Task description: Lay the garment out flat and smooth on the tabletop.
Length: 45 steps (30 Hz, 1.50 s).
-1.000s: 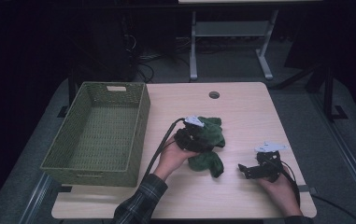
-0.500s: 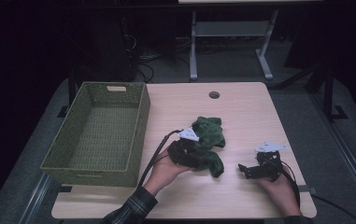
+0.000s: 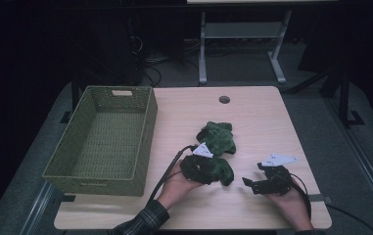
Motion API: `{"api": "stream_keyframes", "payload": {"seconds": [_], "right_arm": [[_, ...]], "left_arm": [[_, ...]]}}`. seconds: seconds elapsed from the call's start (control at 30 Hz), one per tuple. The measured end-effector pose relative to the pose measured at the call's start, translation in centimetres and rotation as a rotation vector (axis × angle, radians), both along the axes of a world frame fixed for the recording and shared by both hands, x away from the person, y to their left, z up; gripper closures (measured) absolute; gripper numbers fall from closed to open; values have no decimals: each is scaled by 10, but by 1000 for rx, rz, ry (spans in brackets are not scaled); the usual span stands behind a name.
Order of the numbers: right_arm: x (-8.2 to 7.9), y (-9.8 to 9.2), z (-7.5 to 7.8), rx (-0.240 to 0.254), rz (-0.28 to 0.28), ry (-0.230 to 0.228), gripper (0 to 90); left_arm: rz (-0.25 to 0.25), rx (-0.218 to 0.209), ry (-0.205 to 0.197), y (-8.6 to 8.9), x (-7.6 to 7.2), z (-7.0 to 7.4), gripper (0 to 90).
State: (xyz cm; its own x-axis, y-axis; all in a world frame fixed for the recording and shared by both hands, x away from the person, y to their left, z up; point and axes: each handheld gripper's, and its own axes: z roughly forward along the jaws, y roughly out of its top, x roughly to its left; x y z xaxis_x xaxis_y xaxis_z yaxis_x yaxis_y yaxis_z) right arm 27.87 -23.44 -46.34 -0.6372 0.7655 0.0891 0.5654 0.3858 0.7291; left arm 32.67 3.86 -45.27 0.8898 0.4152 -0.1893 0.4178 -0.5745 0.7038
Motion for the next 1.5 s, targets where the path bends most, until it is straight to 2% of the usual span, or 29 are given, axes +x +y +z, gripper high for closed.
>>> {"api": "stream_keyframes", "payload": {"seconds": [0.07, 0.17, 0.2, 0.33, 0.5, 0.63, 0.93, 1.03, 1.17, 1.2, 1.23, 1.33, 1.4, 1.5], "right_arm": [[-2, 3, 2, 21, 23, -5, 202], [-5, 8, 2, 27, 54, -6, 206], [-5, 10, 2, 27, 62, -5, 208], [-8, 14, 2, 49, 87, 6, 220], [-10, 21, 4, 87, 120, 15, 261], [-11, 30, 3, 99, 137, 22, 304], [-4, 46, 0, 99, 136, 28, 370], [-1, 51, -3, 87, 138, 33, 437], [0, 51, -6, 56, 130, 30, 664], [0, 51, -6, 56, 130, 30, 664], [3, 48, -5, 56, 121, 35, 752], [3, 44, -3, 39, 99, 28, 787], [2, 42, -1, 27, 99, 15, 792], [0, 38, 3, 30, 100, -5, 793]], "left_arm": [[7, 10, 11, 0, 2, -6, 520], [14, 38, -12, -2, 2, -10, 564], [8, 62, -19, -2, 3, -11, 578], [20, 67, -43, -2, 4, -14, 689], [28, 50, -22, 1, 8, -15, 778], [32, 32, -6, 2, 8, -16, 792], [29, 36, -16, 2, 8, -16, 791], [30, 37, -18, 2, 8, -16, 791], [38, 30, -14, 2, 7, -16, 791], [29, 42, -19, 2, 7, -16, 791], [31, 42, -20, 2, 7, -16, 791], [32, 39, -24, 2, 6, -15, 808], [26, 11, -9, 3, 5, -11, 848], [21, -33, -3, 6, 2, -1, 858]]}}
